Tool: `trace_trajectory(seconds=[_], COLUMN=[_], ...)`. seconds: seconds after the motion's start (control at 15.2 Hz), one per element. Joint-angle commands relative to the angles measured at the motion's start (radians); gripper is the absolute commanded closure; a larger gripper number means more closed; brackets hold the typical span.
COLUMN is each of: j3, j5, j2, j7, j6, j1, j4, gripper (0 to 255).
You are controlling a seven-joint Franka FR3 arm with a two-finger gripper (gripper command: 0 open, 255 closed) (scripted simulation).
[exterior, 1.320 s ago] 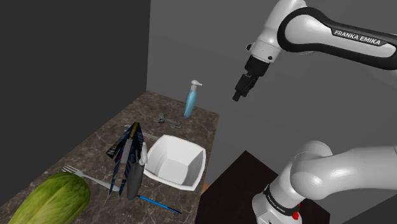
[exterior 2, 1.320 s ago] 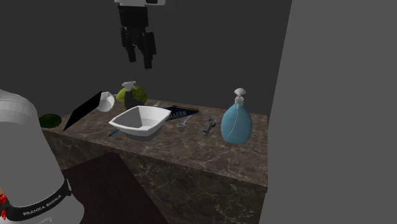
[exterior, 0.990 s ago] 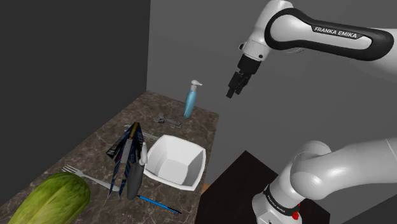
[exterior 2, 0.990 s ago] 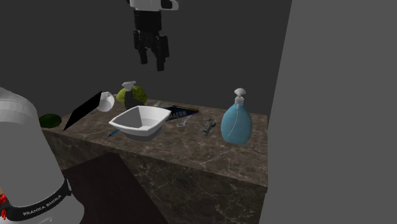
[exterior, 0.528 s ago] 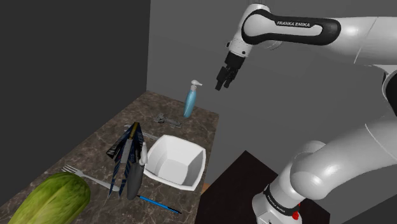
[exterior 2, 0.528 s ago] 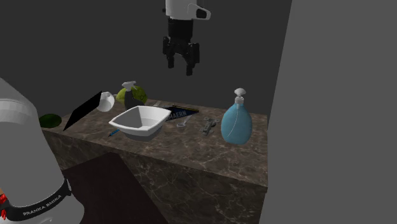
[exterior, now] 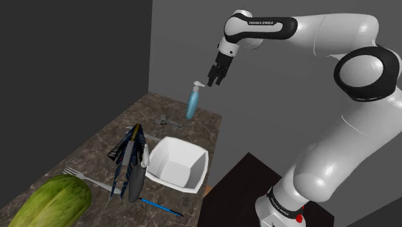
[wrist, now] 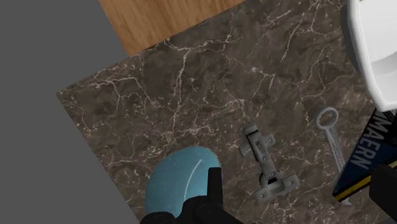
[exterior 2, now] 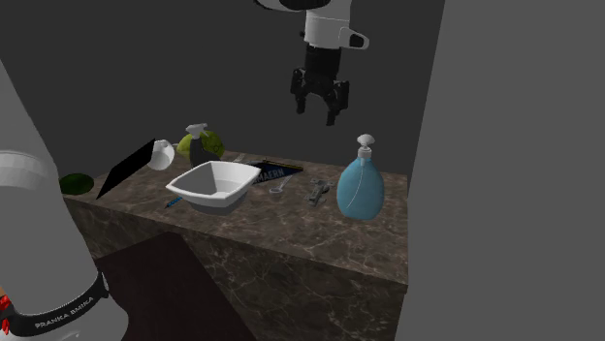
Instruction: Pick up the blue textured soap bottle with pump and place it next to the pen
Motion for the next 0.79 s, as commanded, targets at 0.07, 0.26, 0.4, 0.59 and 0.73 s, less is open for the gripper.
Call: trace_trajectory(seconds=[0.07, 0.26, 0.4, 0.59, 0.73], j3=[-0.014, -0.020, -0.020, -0.015, -0.010], j5=[0.035, 0.070, 0.093, 0.126, 0.138], j2=[0.135, 0.270, 0.365, 0.520, 0.590], j7=[-0.041, -0.075, -0.093, -0.109, -0.111], j6=[-0.011, -0.043, -0.072, -0.133, -0.165], j1=[-0.014, -0.037, -0.057, -0.094, -0.113], j4=[0.130, 0.279, 0.393, 0.595, 0.693], gripper=[0, 0, 0, 0, 0])
